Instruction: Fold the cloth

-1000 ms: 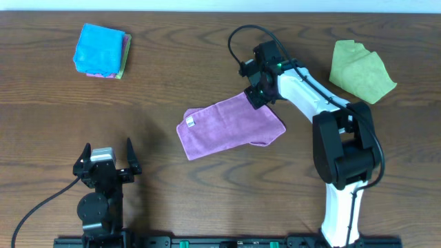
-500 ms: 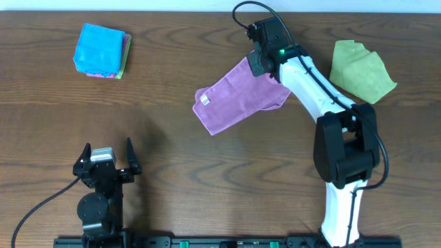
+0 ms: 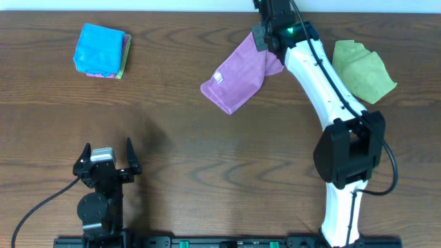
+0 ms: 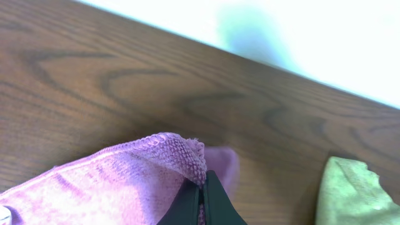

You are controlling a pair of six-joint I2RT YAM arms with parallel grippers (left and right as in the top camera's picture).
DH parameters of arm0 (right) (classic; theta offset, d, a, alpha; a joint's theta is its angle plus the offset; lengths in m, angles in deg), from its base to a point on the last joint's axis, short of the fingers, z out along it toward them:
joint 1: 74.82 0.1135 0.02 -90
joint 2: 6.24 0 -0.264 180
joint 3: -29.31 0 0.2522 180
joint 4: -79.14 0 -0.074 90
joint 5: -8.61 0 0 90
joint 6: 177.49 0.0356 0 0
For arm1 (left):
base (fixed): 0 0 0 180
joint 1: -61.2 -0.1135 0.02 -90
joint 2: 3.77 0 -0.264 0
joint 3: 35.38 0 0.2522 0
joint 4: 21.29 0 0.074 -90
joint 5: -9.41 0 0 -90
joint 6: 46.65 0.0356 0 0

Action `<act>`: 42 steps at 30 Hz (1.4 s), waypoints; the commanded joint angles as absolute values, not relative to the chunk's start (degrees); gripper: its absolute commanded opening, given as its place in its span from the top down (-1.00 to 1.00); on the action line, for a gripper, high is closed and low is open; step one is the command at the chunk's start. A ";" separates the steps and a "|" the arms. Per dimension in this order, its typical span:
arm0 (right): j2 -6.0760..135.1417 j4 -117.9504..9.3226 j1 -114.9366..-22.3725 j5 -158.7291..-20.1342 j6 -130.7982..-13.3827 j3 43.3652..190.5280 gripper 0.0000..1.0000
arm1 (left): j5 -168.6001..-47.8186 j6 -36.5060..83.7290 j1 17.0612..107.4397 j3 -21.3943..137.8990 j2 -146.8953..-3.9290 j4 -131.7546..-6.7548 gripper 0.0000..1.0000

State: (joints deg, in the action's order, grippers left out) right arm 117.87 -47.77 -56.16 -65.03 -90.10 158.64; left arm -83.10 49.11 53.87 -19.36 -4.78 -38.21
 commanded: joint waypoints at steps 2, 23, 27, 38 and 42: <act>113.72 -47.48 -56.25 -59.45 -88.79 161.41 0.97 | -81.68 48.45 54.11 -21.37 -4.63 -39.41 -0.91; 106.97 -5.54 -55.40 -84.15 -98.97 161.39 -0.98 | -81.68 48.45 54.11 -21.37 -4.63 -39.41 -0.91; 107.73 -16.88 -55.68 -81.57 -101.36 159.25 -0.98 | -81.68 48.47 54.11 -21.37 -4.63 -39.41 -0.91; 116.50 -42.26 -55.77 -76.87 -109.47 148.13 -0.86 | -81.68 48.47 54.11 -21.37 -4.63 -39.41 -0.91; 120.26 -42.89 -55.77 -77.38 -109.44 148.13 -0.84 | -81.68 48.47 54.11 -21.37 -4.63 -39.41 -0.91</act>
